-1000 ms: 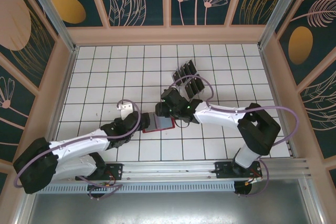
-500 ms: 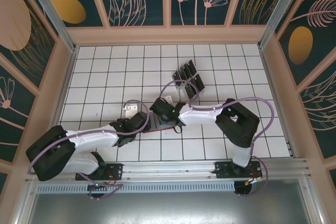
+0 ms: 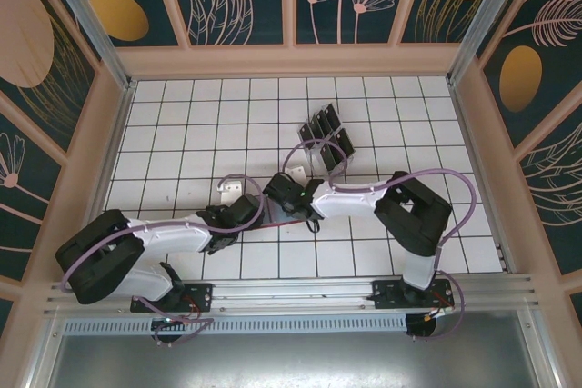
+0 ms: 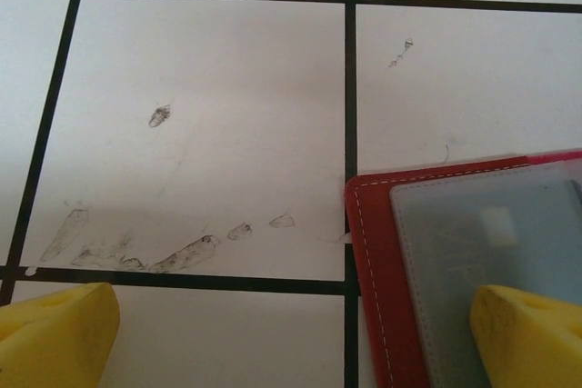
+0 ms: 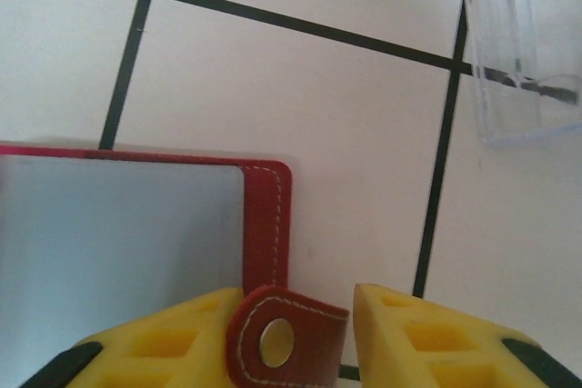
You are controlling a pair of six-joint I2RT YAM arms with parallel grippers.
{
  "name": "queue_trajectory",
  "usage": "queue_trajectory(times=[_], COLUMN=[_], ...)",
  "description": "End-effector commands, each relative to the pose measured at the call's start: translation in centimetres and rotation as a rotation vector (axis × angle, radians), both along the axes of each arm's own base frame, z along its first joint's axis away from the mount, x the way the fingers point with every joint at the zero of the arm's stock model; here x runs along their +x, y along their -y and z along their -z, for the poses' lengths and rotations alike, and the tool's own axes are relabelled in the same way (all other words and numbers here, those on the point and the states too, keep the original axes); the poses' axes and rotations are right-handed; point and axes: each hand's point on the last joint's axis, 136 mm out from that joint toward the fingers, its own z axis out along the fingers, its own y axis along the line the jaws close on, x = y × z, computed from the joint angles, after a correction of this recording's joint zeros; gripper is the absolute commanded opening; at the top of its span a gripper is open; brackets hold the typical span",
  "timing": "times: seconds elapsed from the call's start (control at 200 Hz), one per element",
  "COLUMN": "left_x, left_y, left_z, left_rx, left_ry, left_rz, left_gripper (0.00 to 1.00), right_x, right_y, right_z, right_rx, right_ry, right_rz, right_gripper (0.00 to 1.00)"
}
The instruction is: Put the credit cards into the card holder
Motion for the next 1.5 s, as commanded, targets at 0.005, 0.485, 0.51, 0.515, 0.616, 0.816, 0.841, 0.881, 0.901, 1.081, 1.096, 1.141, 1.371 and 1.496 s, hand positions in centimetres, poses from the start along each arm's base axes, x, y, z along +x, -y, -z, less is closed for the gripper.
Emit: queue_trajectory(times=[0.005, 0.485, 0.51, 0.515, 0.616, 0.816, 0.841, 0.881, 0.901, 1.081, 1.096, 1.141, 1.371, 1.496], left_x=[0.0, -1.0, -1.0, -1.1, -1.1, -1.2, -1.2, -1.3, -1.3, -1.3, -1.3, -1.3, -1.3, -1.4], left_y=[-0.3, -0.7, -0.7, -0.7, -0.4, -0.4, -0.4, -0.4, -0.4, -0.5, -0.5, -0.4, -0.5, -0.5], left_z=[0.6, 3.1, 3.2, 3.2, 3.5, 3.9, 3.9, 4.0, 3.9, 4.0, 4.0, 4.0, 3.5, 2.9], left_rx=[0.032, 0.051, 0.050, 0.051, 0.046, 0.046, 0.045, 0.045, 0.045, 0.046, 0.047, 0.045, 0.028, 0.012], left_ry=[-0.012, -0.076, -0.079, -0.080, -0.088, -0.099, -0.099, -0.100, -0.099, -0.100, -0.101, -0.101, -0.091, -0.080], left_rz=[0.002, 0.009, 0.010, 0.010, 0.015, 0.021, 0.020, 0.020, 0.020, 0.019, 0.019, 0.021, 0.014, 0.009], left_gripper=[0.98, 0.98, 0.99, 0.98, 0.98, 0.99, 0.99, 0.99, 0.99, 0.99, 0.99, 0.99, 0.98, 0.99], right_x=[0.1, -1.7, -1.8, -1.8, -2.1, -2.8, -2.9, -2.9, -3.0, -3.0, -3.0, -2.9, -2.4, -1.9], right_y=[1.3, 4.2, 4.4, 4.3, 4.3, 3.6, 3.6, 3.7, 3.7, 3.8, 3.9, 4.1, 5.7, 6.4], right_z=[-1.4, -3.3, -3.5, -3.6, -4.6, -6.7, -6.8, -7.0, -7.0, -5.8, -5.5, -5.2, -2.9, -2.8], right_rx=[0.034, 0.781, 0.813, 0.820, 0.941, 1.179, 1.200, 1.232, 1.242, 1.216, 1.205, 1.185, 1.027, 0.953], right_ry=[0.035, -0.100, -0.104, -0.105, -0.126, -0.151, -0.157, -0.162, -0.166, -0.197, -0.201, -0.201, -0.192, -0.169], right_rz=[0.057, 0.204, 0.207, 0.205, 0.185, 0.117, 0.115, 0.111, 0.110, 0.135, 0.143, 0.157, 0.245, 0.264], right_gripper=[0.23, 0.00, 0.00, 0.00, 0.00, 0.00, 0.00, 0.00, 0.00, 0.00, 0.00, 0.00, 0.20, 0.33])
